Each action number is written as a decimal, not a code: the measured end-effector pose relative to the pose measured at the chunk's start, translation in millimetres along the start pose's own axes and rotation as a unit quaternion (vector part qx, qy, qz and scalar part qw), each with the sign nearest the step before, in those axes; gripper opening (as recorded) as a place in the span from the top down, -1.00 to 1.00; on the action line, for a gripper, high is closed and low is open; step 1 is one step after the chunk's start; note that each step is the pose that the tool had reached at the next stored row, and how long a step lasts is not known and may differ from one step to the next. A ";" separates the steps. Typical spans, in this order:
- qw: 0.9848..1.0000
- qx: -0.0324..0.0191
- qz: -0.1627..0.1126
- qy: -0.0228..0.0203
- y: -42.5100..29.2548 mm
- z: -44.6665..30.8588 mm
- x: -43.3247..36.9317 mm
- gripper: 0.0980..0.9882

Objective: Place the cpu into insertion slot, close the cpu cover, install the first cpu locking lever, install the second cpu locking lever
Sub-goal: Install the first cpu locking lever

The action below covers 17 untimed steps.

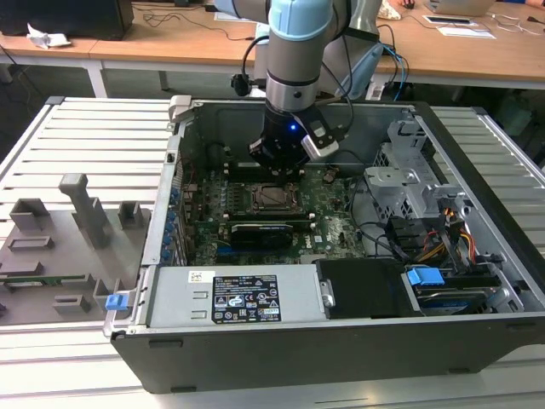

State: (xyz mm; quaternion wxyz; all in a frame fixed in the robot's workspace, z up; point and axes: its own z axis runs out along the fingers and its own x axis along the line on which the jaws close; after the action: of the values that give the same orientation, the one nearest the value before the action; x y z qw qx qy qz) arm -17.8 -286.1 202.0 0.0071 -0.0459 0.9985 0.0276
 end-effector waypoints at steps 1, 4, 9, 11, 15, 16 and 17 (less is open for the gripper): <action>1.000 0.000 0.000 0.000 0.1 0.4 0.0 0.98; 1.000 0.000 0.000 0.000 0.5 1.0 0.0 0.98; 1.000 -0.003 0.000 -0.001 1.2 -1.3 -0.3 0.98; 1.000 -0.002 0.000 0.000 1.6 -12.9 -0.3 0.98; 1.000 -0.002 0.000 0.000 -0.3 -14.2 -0.1 0.98; 1.000 -0.002 0.000 0.000 -0.6 -14.2 -0.1 0.98; 1.000 -0.002 0.000 0.000 -0.9 -14.2 -0.1 0.98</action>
State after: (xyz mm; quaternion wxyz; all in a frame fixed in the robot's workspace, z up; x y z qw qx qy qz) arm -17.8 -287.8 216.1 0.0073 -0.0459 0.9985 0.0297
